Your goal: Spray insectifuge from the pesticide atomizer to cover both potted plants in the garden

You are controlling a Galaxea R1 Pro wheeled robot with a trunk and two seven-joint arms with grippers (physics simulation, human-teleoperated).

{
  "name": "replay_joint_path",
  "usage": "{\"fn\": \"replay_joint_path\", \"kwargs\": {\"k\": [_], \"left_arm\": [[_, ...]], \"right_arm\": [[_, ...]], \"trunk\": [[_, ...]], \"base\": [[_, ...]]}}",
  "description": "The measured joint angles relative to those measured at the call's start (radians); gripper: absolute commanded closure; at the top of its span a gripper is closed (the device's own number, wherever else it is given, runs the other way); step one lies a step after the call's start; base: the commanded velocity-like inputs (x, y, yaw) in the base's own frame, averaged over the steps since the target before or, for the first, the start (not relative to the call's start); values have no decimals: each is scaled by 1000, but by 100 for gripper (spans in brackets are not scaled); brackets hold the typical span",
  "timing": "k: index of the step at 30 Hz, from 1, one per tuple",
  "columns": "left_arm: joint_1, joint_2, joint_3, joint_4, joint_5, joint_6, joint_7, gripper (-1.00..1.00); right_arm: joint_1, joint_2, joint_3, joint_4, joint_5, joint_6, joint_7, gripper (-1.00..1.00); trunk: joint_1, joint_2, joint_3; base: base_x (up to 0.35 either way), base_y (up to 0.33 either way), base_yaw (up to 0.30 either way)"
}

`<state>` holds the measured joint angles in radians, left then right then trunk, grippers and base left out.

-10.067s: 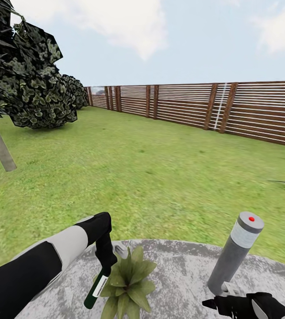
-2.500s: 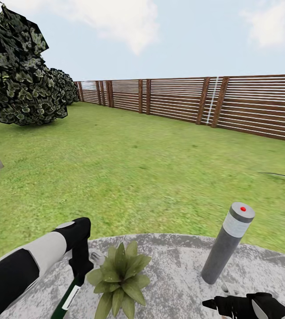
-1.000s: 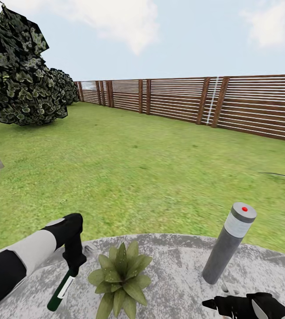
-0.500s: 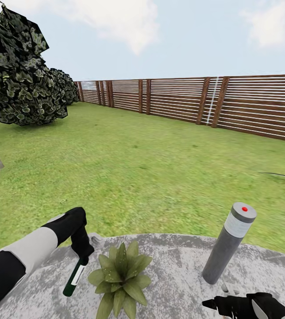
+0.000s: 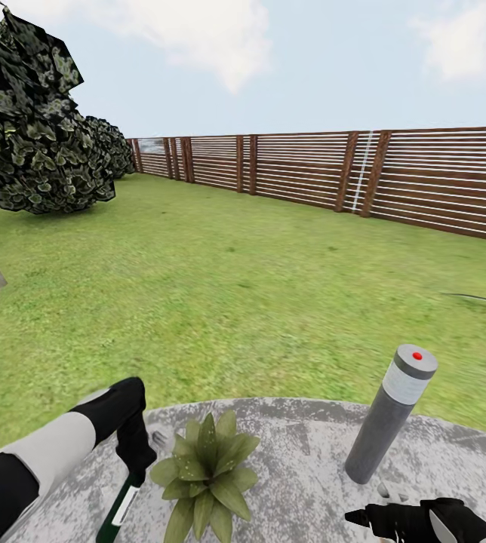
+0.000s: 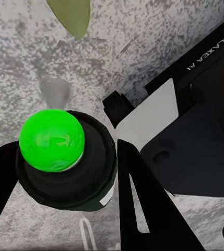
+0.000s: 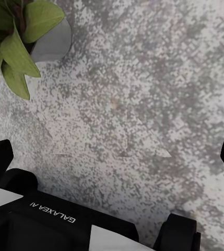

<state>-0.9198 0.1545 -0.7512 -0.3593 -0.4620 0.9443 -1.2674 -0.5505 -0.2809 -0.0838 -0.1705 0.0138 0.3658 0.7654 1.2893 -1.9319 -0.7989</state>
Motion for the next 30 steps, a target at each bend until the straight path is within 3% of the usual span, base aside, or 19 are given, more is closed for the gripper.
{"fn": "replay_joint_path", "kwargs": {"k": [11,16,30], "left_arm": [[4,0,0,1,0,0,0,100],[31,2,0,2,0,0,1,100],[36,36,0,56,0,1,49,100]], "right_arm": [[0,0,0,0,0,0,0,-100],[0,0,0,0,0,0,0,-100],[0,0,0,0,0,0,0,-100]], "trunk": [[0,0,0],[0,0,0],[0,0,0]], "base": [[0,0,0],[0,0,0],[0,0,0]]}}
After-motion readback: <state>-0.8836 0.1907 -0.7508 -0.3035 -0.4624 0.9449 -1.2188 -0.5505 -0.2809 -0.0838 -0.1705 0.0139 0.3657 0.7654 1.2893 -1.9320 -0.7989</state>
